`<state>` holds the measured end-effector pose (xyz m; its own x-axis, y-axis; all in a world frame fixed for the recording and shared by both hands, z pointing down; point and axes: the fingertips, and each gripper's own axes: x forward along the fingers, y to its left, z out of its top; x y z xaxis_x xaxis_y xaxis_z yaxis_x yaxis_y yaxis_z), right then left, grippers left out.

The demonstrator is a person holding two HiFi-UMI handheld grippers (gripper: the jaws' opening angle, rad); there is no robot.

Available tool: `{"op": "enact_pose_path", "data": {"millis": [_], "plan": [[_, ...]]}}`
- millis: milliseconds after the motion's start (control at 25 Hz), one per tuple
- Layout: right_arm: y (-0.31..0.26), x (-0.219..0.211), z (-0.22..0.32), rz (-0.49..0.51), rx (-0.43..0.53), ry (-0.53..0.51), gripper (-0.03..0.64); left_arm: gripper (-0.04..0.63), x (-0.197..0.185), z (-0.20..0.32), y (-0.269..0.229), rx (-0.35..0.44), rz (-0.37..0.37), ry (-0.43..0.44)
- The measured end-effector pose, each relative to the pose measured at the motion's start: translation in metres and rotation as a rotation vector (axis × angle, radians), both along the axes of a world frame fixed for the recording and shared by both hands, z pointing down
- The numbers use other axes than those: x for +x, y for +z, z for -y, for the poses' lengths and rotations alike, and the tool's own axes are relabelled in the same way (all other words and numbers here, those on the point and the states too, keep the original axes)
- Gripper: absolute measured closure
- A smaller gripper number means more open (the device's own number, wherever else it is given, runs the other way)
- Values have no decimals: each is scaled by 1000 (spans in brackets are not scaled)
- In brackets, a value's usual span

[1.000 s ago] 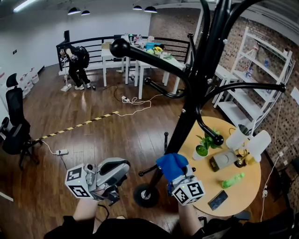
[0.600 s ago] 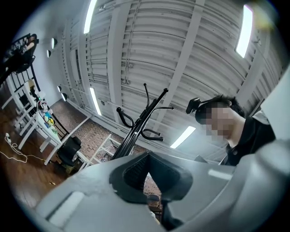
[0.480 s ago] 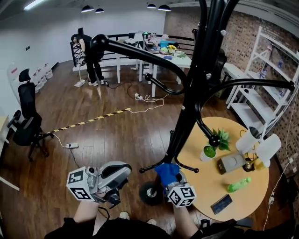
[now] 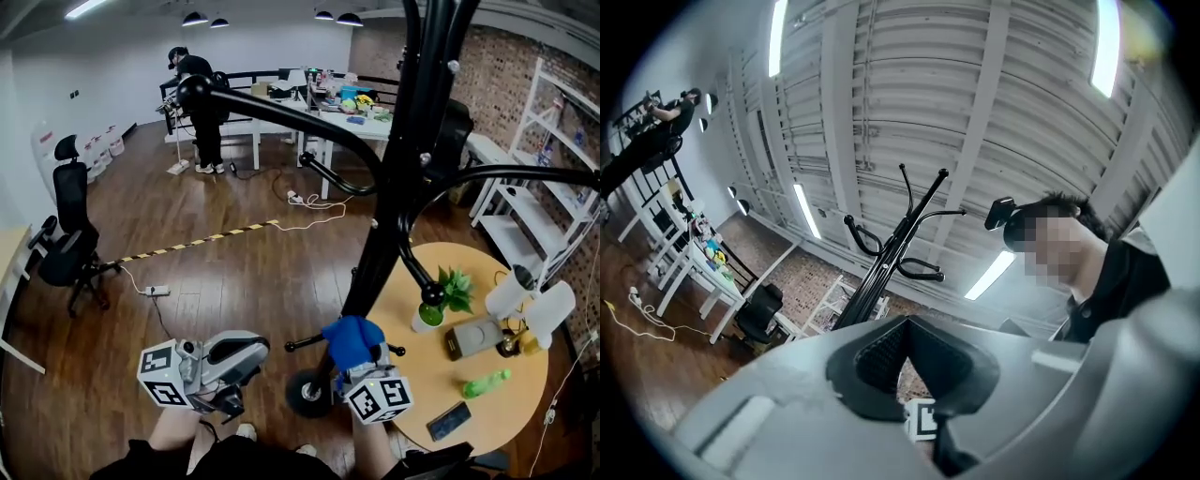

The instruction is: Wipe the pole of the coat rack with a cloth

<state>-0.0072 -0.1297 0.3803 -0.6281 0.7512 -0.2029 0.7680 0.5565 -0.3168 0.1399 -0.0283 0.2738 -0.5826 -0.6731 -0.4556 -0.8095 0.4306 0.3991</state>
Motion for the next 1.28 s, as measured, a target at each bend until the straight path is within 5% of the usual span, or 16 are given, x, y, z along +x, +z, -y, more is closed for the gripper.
{"op": "enact_pose_path", "data": {"millis": [320,520,760,1000,1280], "plan": [[-171,8,-8,334,-127,142,594,595,-15,-52,-3,14,64,123],[-230,12,6,471,-102,412,594,595,-40,-94,4,24,89,330],[-233,20,-12,468,-24,582,594,595,-54,-139,0,27,84,466],[-216,22,-20,483,174,673,594,595,-70,-120,-4,52,88,532],[-196,19,-17,475,164,722,594,595,-87,-105,2,-10,38,540]]}}
